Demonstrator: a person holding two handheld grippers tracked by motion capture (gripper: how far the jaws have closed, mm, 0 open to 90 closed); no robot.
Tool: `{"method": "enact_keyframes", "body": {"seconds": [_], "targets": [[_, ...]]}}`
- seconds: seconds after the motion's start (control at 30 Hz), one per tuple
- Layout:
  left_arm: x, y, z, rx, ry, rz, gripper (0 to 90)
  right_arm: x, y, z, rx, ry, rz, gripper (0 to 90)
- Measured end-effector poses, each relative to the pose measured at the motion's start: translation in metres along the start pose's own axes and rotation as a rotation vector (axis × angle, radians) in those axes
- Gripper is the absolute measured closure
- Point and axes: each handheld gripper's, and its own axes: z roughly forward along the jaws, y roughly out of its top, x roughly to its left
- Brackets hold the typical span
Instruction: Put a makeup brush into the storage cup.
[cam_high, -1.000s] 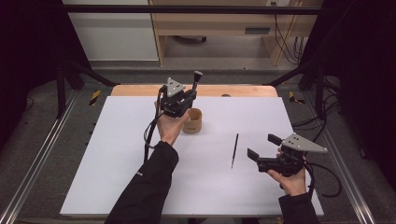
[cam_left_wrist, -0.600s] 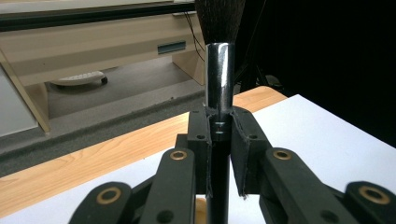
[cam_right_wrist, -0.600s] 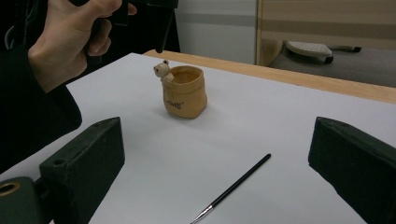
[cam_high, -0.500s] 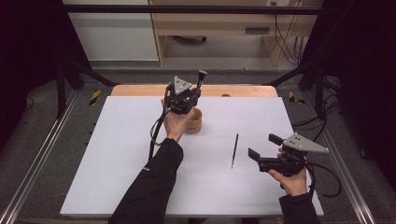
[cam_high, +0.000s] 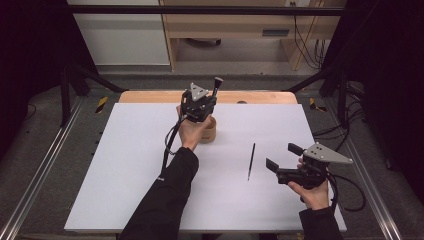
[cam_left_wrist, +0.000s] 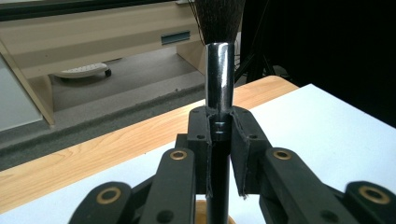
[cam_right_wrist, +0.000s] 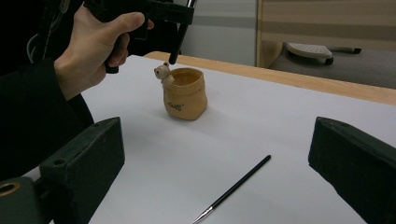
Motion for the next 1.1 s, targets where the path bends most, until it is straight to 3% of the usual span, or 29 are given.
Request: {"method": "enact_keyframes", "body": {"seconds": [0.57, 1.1], "targets": [[0.003, -0.011, 0.015, 0.031, 0.004, 0.022, 78.8, 0.001, 0.000, 0.001, 0.003, 0.000, 0.000, 4.0], [0.005, -0.029, 0.020, 0.036, -0.002, 0.001, 78.8, 0.001, 0.000, 0.002, 0.006, 0.003, -0.002, 4.1]]}}
